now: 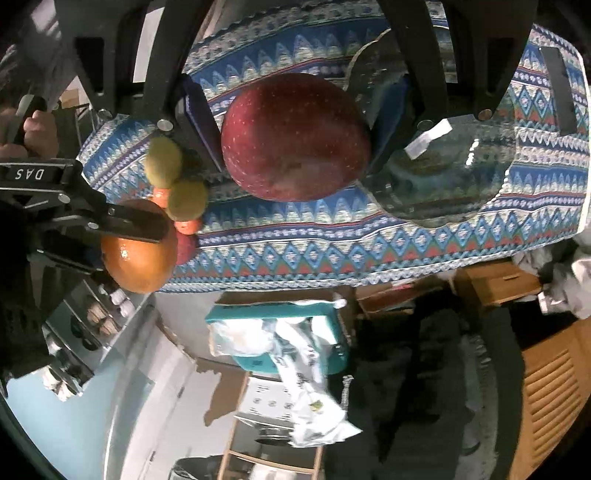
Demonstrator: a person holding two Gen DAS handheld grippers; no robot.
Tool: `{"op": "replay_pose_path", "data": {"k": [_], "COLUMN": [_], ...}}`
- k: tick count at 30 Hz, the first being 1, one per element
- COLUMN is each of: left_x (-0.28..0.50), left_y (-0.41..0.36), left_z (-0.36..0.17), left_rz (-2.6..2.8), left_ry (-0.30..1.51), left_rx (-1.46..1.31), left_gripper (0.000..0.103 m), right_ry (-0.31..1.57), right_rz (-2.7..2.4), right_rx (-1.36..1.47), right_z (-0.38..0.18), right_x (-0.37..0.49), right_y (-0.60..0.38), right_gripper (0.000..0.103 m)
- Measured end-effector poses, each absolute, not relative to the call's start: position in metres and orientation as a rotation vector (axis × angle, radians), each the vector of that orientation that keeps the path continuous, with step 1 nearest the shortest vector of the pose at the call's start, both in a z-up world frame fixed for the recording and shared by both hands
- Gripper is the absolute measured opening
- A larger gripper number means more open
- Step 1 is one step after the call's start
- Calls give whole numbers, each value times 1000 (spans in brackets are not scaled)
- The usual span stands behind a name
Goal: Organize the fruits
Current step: 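Lift the apple with the left tool while the right tool carries the orange toward the glass bowl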
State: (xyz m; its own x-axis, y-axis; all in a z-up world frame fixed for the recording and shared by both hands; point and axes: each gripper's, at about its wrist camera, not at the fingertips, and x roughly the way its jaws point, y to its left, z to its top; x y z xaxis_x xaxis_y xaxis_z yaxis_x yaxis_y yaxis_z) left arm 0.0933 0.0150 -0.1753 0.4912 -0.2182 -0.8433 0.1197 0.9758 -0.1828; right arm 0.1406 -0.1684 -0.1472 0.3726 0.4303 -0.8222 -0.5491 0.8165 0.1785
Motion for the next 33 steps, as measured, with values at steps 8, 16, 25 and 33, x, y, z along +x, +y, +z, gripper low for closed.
{"op": "replay_pose_path", "data": {"k": [8,16,25,33], "left_x": [86,77,66,62], "left_y": [60,106,144,157], "left_z": [-190,-210,-230,-258], "left_rz": [-145,-69,5,22], "left_ry": [1058,1084,1109,1170], "left_rx": [-159,-202,-232,-256], "left_gripper": [78,78,78,78], "right_ry": [1023,1053,1080,1147], "right_rz": [713,768,824,847], "right_rx": [-163,-215,-253,-275], "right_z": [-153,-164,-178,-202], "right_x": [146,148,145,142], "right_y": [-115,-64,-11,19], "right_gripper": [69,69,69,69]}}
